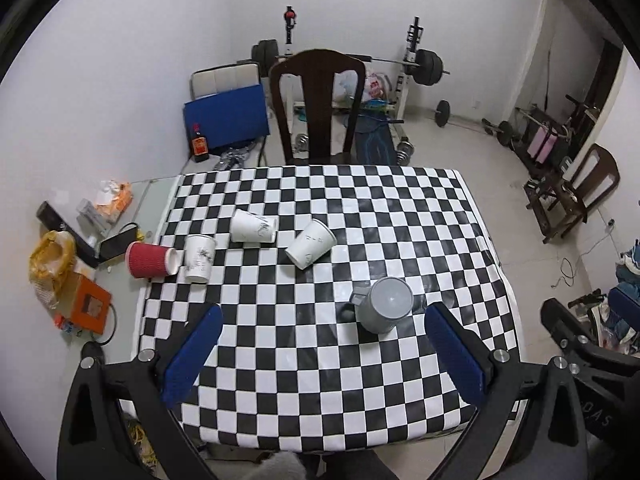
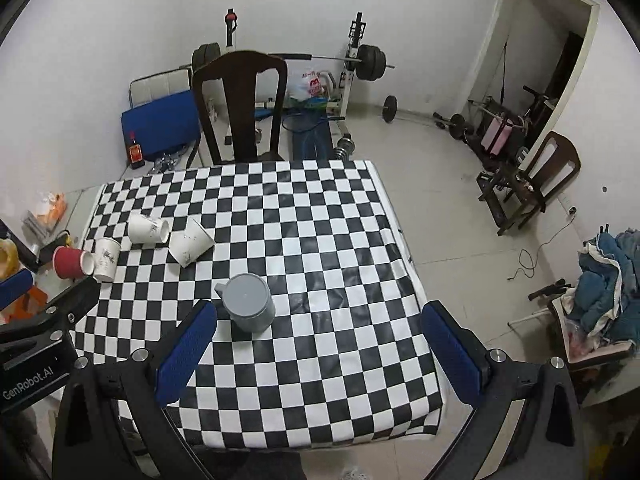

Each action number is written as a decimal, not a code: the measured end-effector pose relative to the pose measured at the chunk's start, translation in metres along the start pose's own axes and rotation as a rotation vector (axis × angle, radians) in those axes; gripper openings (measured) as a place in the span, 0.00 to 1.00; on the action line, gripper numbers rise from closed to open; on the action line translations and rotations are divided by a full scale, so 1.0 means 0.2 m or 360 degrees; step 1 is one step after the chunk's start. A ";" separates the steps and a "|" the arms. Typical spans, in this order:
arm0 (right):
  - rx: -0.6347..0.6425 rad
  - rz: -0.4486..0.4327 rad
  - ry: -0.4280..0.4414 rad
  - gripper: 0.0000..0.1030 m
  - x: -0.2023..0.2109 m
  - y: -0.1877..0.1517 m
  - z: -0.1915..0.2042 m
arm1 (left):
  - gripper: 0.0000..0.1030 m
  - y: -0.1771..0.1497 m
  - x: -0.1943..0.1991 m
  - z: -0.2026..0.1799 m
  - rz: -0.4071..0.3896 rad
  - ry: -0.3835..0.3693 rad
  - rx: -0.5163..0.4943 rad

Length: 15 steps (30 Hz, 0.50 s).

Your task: Flip cup upside down

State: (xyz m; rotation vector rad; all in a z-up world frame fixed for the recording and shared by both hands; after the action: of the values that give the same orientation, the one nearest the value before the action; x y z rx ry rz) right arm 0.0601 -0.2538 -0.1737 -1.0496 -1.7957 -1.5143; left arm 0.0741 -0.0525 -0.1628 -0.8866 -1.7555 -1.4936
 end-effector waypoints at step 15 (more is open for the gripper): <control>-0.0025 -0.0007 0.0006 1.00 0.32 0.03 -0.07 | 1.00 -0.04 0.22 0.00 0.0043 0.0050 0.0009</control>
State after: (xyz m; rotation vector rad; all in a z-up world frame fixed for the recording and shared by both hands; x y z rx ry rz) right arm 0.0295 -0.2541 -0.1160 -1.0501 -1.7878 -1.5343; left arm 0.0433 -0.0498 -0.1296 -0.8759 -1.7180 -1.4765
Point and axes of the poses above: each gripper's, at about its wrist camera, not at the fingertips, and x roughly against the way its jaws point, z to its left, y to its top, the point moved 8 cm from there along -x, roughly the way its jaws point, and after that the axes turned 10 degrees about x, right-handed, at the moved point
